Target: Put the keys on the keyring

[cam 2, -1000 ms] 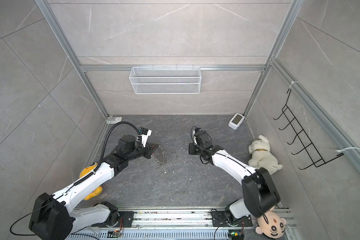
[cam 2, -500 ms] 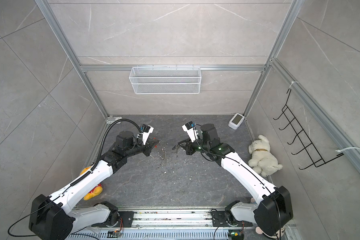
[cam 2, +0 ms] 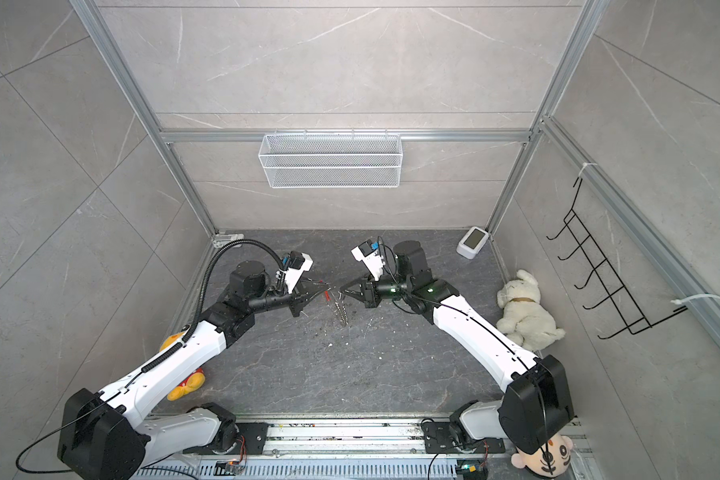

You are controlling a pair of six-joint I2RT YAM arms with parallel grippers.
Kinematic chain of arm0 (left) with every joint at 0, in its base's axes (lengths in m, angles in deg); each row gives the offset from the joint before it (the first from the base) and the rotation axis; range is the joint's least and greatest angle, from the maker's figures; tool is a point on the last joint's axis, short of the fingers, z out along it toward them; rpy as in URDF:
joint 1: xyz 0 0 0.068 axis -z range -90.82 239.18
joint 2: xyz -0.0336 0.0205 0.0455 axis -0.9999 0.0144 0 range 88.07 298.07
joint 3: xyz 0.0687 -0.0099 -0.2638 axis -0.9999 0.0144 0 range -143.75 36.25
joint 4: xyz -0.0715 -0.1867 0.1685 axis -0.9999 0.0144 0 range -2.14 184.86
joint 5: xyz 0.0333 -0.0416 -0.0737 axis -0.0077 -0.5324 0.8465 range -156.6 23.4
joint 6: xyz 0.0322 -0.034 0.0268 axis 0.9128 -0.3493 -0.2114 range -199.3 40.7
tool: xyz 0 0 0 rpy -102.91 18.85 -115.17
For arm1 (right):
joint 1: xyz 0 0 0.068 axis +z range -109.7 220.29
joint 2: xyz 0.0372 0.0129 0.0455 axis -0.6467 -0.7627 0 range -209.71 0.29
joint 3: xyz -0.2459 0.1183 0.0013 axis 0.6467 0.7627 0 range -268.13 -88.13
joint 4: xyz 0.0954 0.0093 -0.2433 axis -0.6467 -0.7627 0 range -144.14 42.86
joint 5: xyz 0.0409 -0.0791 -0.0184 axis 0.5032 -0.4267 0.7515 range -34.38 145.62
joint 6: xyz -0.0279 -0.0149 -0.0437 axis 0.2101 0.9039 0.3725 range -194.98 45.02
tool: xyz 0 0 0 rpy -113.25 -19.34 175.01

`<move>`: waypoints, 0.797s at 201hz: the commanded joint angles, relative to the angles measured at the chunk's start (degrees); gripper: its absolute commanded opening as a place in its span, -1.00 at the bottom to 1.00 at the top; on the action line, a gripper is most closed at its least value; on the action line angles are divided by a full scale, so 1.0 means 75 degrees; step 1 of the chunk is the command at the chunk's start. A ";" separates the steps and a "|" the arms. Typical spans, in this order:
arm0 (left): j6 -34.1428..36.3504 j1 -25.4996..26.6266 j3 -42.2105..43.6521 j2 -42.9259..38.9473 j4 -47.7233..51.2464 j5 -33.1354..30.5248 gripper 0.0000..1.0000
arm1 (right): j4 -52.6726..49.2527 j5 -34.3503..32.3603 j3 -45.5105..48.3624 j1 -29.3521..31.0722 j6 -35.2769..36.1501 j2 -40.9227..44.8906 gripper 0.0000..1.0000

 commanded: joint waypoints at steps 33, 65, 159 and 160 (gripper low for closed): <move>0.0626 0.0033 0.0502 -0.0422 -0.1397 0.0793 -1.00 | 0.0294 0.0004 -0.0270 0.0051 -0.0409 -0.0223 -1.00; 0.0284 0.0032 0.0479 -0.0387 -0.1508 0.0749 -1.00 | 0.0268 0.0178 -0.0246 0.0051 -0.0432 -0.0271 -1.00; 0.0622 0.0123 0.0562 -0.0457 -0.1462 0.0777 -1.00 | -0.0202 0.0408 -0.0466 0.0309 -0.0126 -0.0274 -1.00; 0.0622 0.0119 0.0562 -0.0452 -0.1454 0.0778 -1.00 | -0.0200 0.0408 -0.0468 0.0315 -0.0121 -0.0274 -1.00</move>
